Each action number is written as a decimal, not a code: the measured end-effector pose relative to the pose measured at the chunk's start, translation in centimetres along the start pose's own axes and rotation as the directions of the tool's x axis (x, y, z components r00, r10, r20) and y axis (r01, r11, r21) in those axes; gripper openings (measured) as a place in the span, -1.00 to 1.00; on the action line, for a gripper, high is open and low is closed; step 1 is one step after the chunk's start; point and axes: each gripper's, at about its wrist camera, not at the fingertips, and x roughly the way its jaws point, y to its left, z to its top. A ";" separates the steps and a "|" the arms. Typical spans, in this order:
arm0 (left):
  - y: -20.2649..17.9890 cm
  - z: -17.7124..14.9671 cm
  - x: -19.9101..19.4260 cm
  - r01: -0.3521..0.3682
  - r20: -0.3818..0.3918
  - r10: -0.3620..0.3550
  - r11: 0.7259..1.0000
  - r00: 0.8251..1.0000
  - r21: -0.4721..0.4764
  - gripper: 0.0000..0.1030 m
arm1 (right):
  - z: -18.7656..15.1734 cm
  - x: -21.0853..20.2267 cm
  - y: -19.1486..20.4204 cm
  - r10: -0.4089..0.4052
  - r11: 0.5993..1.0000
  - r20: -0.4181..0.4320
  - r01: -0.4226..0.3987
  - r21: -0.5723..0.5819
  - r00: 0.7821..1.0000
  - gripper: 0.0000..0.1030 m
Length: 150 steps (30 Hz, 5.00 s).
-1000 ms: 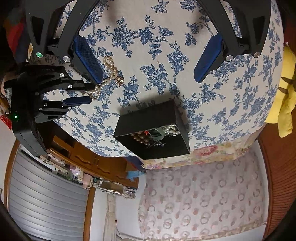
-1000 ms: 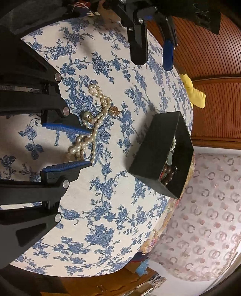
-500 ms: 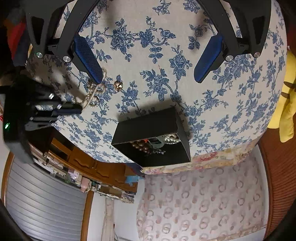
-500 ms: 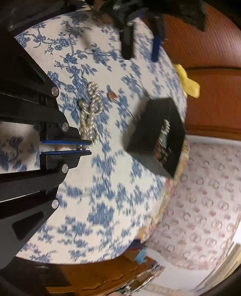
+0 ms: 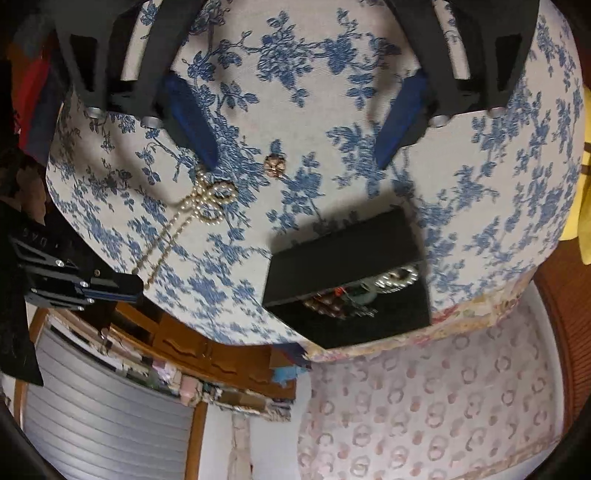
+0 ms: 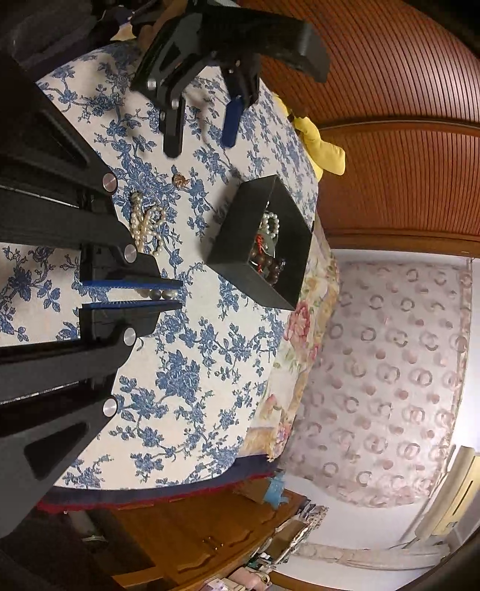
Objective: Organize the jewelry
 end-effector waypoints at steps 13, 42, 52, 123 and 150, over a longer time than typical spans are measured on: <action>-1.3 0.0 2.2 -0.009 -0.048 0.011 0.999 0.999 0.048 -0.42 | -0.5 1.0 0.4 0.017 1.000 -0.014 -0.017 0.008 1.000 -0.88; 2.8 7.4 -3.1 -0.071 0.147 0.072 0.997 0.987 -0.007 -0.73 | 10.4 -5.5 2.6 0.021 0.998 0.261 -0.003 -0.069 0.965 -0.88; 5.5 9.5 -0.3 -0.119 0.132 0.125 0.992 0.983 -0.048 -0.72 | 17.0 -6.8 3.7 -0.041 0.992 0.373 0.082 -0.096 0.927 -0.88; 1.4 -0.5 -13.1 -0.267 0.297 0.318 0.943 0.900 -0.200 0.85 | -0.5 -6.1 3.9 -0.240 0.925 0.212 0.156 0.347 0.947 0.96; 0.9 -0.6 -13.8 -0.273 0.322 0.326 0.941 0.889 -0.198 0.85 | -0.7 -6.0 4.1 -0.241 0.924 0.215 0.156 0.349 0.946 0.96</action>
